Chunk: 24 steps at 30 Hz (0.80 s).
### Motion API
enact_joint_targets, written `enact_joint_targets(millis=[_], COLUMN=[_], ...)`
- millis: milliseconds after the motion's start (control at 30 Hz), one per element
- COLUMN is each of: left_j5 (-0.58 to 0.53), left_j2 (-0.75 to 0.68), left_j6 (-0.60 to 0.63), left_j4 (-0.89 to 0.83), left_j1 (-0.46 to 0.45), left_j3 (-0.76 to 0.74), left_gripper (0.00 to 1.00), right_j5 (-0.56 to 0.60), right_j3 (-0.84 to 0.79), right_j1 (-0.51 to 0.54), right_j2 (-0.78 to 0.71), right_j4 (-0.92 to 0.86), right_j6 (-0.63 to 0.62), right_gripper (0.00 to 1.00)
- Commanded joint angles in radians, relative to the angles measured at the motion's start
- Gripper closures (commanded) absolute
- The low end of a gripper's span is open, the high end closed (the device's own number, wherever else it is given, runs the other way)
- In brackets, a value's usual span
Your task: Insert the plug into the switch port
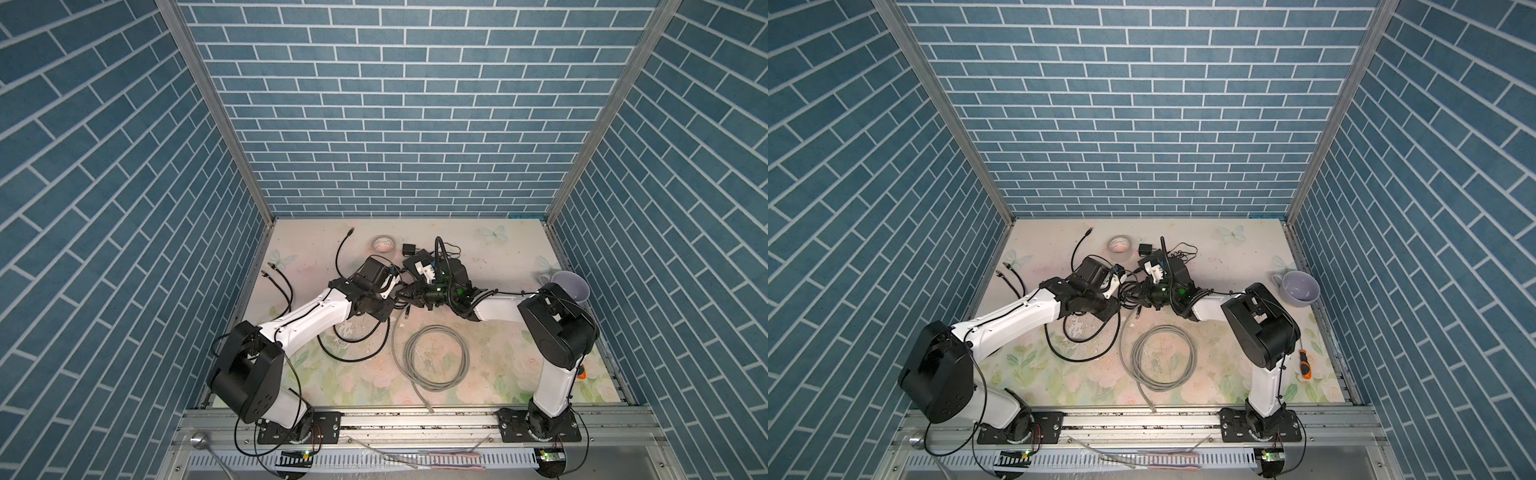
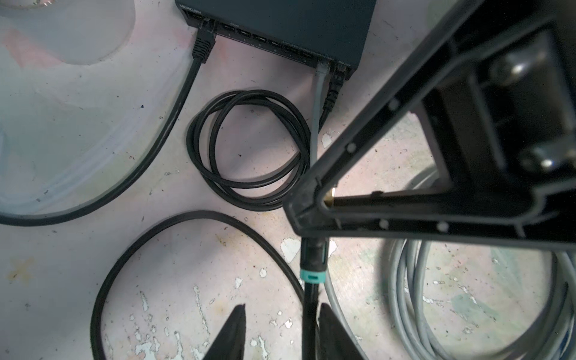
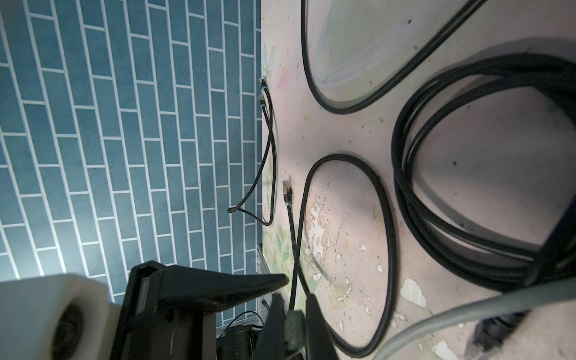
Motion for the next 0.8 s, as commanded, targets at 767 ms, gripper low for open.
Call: enact_joint_targets(millis=[767], left_j5=[0.067], left_j2=[0.042], left_j6=[0.028], left_j4=[0.057], left_j1=[-0.013], left_j3=[0.015], left_gripper=[0.97], right_j5=[0.020], right_j3=[0.067], right_j1=[0.003], right_j2=[-0.074], right_j4=[-0.208], right_j6=[-0.090], right_gripper=[0.90])
